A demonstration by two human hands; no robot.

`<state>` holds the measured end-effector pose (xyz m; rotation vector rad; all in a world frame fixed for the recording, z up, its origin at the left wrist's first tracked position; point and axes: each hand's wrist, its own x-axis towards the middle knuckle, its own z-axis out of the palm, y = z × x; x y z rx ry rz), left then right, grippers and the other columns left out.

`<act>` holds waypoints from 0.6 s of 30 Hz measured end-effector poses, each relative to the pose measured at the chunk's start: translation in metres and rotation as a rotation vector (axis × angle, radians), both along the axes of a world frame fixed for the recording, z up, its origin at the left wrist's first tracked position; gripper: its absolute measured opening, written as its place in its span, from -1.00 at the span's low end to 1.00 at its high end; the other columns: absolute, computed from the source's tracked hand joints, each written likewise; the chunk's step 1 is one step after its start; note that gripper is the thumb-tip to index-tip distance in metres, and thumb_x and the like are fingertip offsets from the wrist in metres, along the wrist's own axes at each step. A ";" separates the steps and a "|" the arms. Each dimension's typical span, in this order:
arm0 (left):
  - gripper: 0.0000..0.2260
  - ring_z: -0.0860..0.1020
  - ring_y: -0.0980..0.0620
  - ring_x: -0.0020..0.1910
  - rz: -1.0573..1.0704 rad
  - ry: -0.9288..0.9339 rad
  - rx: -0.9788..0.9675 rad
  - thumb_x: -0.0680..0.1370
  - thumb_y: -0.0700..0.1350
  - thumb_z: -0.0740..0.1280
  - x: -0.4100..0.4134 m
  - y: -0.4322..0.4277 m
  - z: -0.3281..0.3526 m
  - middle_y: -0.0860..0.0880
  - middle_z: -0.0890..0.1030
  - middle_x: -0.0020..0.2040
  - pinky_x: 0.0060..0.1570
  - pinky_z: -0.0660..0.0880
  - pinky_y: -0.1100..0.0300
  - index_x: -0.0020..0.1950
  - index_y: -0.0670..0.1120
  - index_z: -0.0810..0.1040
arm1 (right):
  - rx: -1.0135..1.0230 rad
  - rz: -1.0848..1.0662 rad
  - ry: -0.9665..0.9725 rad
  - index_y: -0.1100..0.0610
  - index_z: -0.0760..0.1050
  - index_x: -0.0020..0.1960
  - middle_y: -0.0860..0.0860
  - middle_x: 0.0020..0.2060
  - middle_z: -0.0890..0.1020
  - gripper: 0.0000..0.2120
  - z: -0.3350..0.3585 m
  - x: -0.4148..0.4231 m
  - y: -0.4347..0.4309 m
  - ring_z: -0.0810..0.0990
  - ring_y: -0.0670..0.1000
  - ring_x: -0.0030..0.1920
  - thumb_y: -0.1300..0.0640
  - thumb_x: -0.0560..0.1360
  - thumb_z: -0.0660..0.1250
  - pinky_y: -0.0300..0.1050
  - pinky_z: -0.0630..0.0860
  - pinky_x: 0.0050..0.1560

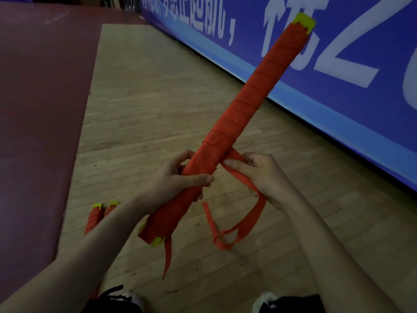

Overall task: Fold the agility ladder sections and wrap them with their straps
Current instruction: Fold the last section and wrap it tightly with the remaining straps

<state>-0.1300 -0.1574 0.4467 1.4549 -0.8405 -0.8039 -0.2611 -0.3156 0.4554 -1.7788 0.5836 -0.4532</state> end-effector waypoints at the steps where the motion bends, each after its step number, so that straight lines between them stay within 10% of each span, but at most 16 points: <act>1: -0.65 0.59 -0.13 -0.36 0.021 -0.033 0.008 0.35 -0.17 0.51 -0.001 -0.002 -0.001 -0.23 0.65 -0.17 -0.34 0.57 0.07 0.05 -0.17 0.47 | 0.004 -0.003 -0.002 0.23 0.64 -0.09 0.15 -0.31 0.68 -0.70 -0.001 0.002 0.001 0.58 -0.05 -0.42 -0.03 0.40 0.48 -0.19 0.46 -0.39; 7: -0.69 0.59 0.06 -0.36 0.158 -0.488 0.114 0.42 -0.01 0.49 -0.008 -0.012 -0.018 0.00 0.62 -0.25 -0.32 0.52 0.25 0.03 0.01 0.42 | -0.163 -0.106 0.011 0.36 0.55 -0.20 0.23 -0.40 0.56 -0.35 -0.012 0.016 0.011 0.49 0.04 -0.38 -0.29 0.27 0.47 0.05 0.45 -0.27; 11: -0.62 0.58 -0.04 -0.17 0.342 -0.953 0.285 0.52 0.16 0.33 -0.022 -0.018 -0.024 0.05 0.58 -0.04 -0.21 0.50 0.08 0.24 0.03 0.36 | -0.142 -0.190 -0.011 0.32 0.58 -0.20 0.15 -0.43 0.55 -0.38 -0.012 0.022 0.014 0.47 -0.07 -0.40 -0.31 0.33 0.42 -0.03 0.39 -0.28; 18: -0.56 0.58 -0.11 -0.20 0.362 -1.156 0.233 0.55 0.10 0.31 -0.025 -0.022 -0.029 -0.03 0.41 0.22 -0.40 0.46 0.07 0.32 0.06 0.20 | 0.122 -0.203 -0.091 0.31 0.60 -0.18 0.07 -0.44 0.42 -0.51 -0.008 0.024 0.012 0.30 -0.12 -0.59 -0.17 0.34 0.48 -0.20 0.24 -0.53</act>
